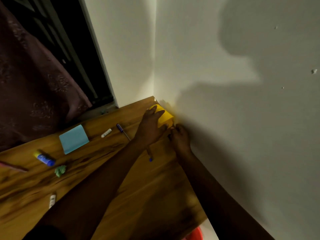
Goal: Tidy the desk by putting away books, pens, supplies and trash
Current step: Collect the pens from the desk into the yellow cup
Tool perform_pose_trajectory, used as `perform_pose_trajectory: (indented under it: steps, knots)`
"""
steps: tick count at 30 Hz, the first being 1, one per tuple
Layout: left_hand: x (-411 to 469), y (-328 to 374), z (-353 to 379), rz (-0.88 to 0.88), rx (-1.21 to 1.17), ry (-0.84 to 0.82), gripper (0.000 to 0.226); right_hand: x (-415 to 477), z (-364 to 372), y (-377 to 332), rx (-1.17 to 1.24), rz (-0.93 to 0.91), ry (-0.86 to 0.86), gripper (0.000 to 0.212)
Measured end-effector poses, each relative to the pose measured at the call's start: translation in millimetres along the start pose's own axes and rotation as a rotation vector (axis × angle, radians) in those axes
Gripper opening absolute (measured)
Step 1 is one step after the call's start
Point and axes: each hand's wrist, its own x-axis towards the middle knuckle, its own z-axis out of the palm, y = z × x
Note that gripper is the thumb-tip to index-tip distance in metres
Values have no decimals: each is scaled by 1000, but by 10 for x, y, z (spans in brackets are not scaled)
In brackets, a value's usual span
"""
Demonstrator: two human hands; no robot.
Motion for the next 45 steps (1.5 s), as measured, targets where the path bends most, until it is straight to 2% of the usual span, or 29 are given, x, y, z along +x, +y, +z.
perform_pose_trajectory:
  steps: [4,6,9,11,14,16,22,27,29,31,33,39,45]
  knots:
    - [37,15,32,-12,0,38,56,39,-32,14,-26,-13,-37,40]
    - [46,63,3,-49,-16,62,52,-104,-56,-220,-8,-23,-52,43]
    - [42,97,-101,-108,-61,121,48,-347,-57,-594,11,-55,-87,34]
    - [20,98,-183,-118,-75,157,44,-387,-17,-726,42,-87,-118,40]
    - [-100,88,-304,-149,-98,196,44,-367,86,-786,41,-151,-121,64]
    - [-229,87,-409,-179,-105,225,44,-417,136,-822,14,-197,-107,68]
    - [-846,124,-967,-203,-219,346,27,-995,226,-1183,-85,-393,-98,25]
    - [-1684,-88,-1380,-295,-278,353,21,-1585,385,-1266,-215,-504,-192,29]
    - [-2055,-181,-1490,-349,-382,334,22,-1827,481,-1242,-300,-539,-248,31]
    - [-2414,-288,-1552,-419,-495,324,22,-2067,585,-1210,-349,-550,-288,30]
    - [-2721,-385,-1559,-481,-546,317,11,-2274,671,-1153,-374,-548,-320,28]
    - [-3474,-584,-1484,-621,-606,335,31,-2767,825,-919,-395,-449,-480,22]
    - [-3750,-679,-1372,-667,-663,326,23,-2950,931,-717,-437,-428,-528,22]
